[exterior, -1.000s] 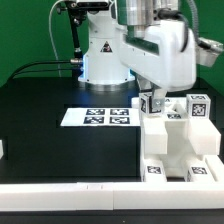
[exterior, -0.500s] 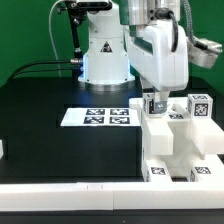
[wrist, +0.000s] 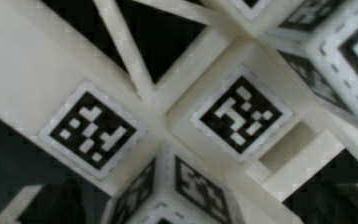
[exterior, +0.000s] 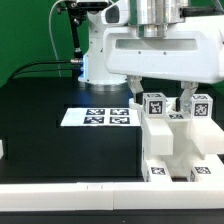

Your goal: Assemble chair

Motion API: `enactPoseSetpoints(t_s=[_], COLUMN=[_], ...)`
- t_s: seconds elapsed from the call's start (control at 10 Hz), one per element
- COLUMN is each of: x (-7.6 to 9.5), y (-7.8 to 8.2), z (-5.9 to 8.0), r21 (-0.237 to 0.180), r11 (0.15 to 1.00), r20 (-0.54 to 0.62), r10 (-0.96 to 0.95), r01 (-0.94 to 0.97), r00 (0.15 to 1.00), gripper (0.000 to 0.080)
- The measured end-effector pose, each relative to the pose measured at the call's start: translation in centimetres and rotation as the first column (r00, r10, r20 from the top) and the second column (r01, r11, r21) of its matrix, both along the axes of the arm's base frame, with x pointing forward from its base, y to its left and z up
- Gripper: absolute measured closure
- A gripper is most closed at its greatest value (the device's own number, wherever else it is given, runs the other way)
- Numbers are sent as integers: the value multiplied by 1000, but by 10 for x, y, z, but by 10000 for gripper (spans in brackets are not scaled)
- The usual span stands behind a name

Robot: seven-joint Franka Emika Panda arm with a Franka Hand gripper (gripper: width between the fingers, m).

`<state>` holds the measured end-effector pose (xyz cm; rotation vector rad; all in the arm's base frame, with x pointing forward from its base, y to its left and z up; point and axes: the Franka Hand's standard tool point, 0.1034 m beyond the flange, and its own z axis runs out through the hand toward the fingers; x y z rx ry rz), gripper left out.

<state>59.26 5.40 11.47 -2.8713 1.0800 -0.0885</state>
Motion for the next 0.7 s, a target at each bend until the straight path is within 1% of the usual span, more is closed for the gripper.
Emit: enactPoseSetpoints(t_s=[0.1, 0.2, 0.3, 0.4, 0.5, 0.6, 0.7], x=[0, 0, -1, -3, -3, -3, -3], y=[-1, -4, -10, -15, -14, -14, -14], z=[1, 2, 2, 2, 1, 1, 1], r21=[-20, -36, -34, -26, -25, -24, -21], r11=[988, 935, 876, 838, 858, 868, 888], r20=[0, -9, -22, -32, -33, -34, -34], r10=[152, 352, 481, 545, 512, 495, 459], r01=[-152, -352, -482, -546, -513, -496, -460], r00=[988, 936, 876, 838, 858, 868, 888], gripper=[150, 150, 150, 150, 150, 268, 404])
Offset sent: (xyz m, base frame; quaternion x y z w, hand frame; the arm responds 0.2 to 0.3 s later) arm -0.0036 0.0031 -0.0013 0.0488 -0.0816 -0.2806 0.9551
